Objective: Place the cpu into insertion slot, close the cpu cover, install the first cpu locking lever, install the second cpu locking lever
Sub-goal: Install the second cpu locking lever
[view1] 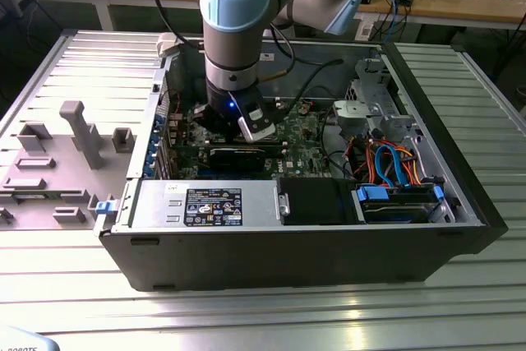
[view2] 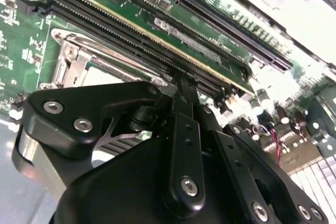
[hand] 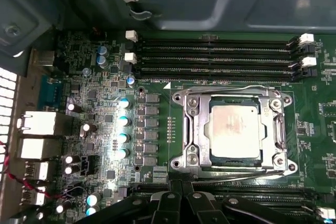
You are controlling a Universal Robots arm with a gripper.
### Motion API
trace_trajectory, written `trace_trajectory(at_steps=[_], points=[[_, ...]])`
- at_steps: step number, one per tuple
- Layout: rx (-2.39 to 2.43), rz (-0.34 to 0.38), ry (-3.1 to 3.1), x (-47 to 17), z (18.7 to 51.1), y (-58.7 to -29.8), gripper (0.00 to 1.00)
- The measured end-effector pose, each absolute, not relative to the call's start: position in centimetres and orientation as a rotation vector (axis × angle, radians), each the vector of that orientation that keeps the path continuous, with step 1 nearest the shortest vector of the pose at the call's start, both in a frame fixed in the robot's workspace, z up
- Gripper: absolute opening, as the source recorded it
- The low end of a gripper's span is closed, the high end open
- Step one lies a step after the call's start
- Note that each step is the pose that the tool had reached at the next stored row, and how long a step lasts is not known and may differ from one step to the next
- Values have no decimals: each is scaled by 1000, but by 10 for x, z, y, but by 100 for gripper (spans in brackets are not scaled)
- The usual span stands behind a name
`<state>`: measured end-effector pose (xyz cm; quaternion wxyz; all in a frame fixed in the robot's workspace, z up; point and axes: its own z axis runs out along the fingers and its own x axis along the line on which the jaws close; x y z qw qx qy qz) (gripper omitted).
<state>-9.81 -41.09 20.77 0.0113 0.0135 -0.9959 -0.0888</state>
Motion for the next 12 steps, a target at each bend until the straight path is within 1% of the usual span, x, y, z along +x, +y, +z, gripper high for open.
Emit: trace_trajectory(at_steps=[3,12], points=[[42,-277,-3106,-98,207,-411,11],[43,-317,-3102,-98,202,-411,11]])
